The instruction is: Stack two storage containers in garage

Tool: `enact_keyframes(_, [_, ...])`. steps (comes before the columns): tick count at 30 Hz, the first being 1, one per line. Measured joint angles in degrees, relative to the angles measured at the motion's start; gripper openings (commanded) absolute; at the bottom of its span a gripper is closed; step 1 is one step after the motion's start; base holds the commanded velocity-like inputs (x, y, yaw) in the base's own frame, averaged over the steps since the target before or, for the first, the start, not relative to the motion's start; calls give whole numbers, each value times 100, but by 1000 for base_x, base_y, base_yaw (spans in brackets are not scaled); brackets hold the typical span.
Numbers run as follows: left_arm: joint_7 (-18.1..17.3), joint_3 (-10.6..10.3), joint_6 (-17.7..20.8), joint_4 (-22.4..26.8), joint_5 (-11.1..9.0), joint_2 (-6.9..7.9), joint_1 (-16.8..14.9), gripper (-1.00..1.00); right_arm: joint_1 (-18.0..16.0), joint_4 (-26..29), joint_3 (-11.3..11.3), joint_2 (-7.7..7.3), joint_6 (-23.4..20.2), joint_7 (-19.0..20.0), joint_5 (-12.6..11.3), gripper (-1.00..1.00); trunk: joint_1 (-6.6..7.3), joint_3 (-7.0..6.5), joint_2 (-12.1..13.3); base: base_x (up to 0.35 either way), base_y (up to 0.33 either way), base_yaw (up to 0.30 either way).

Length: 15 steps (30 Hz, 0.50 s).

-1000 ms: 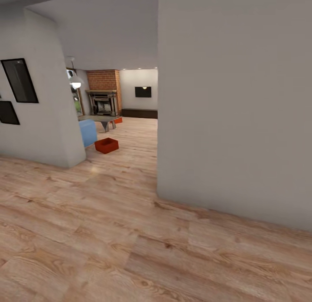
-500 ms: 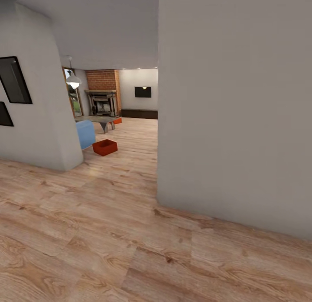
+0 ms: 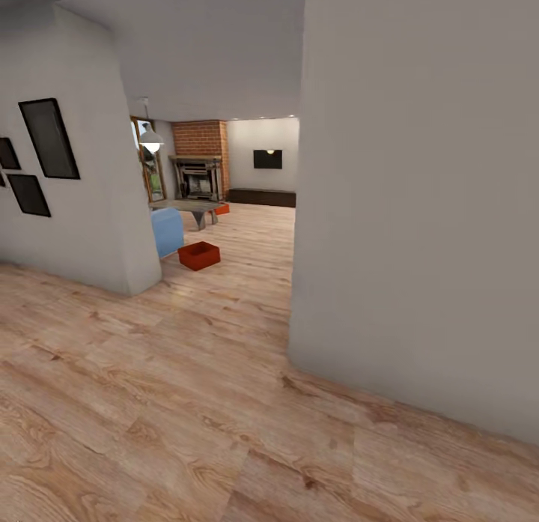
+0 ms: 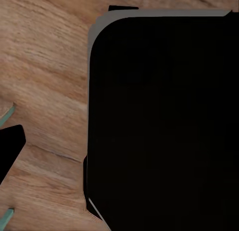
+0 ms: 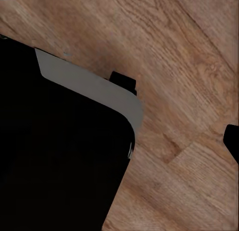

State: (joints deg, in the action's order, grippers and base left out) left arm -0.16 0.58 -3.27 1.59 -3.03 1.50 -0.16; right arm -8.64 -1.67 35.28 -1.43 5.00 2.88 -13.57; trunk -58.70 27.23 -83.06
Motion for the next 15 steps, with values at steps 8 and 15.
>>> enact_keyframes(8, [0,1,-2,0,0,0,0,100,0,0,0,-8,0,0,1,100,0,0,0,321,0,270])
enact_keyframes(15, [0,1,5,0,0,0,0,100,0,0,0,-2,0,1,2,100,0,0,0,321,0,270])
